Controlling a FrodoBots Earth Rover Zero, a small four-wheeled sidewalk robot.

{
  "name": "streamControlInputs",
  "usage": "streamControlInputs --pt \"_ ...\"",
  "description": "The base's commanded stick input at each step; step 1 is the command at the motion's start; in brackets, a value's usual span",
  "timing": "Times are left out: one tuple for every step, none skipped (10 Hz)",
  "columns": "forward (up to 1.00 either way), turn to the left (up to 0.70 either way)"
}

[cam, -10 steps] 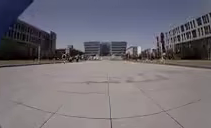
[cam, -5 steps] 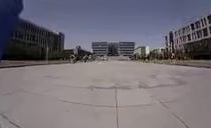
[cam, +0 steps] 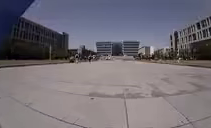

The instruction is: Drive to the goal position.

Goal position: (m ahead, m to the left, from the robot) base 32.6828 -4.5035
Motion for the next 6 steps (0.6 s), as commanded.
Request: streamControlInputs --pt "1.0 0.0" --pt "1.0 0.0" --pt "1.0 0.0" --pt "1.0 0.0" --pt "1.0 -0.06" --pt "1.0 -0.18"
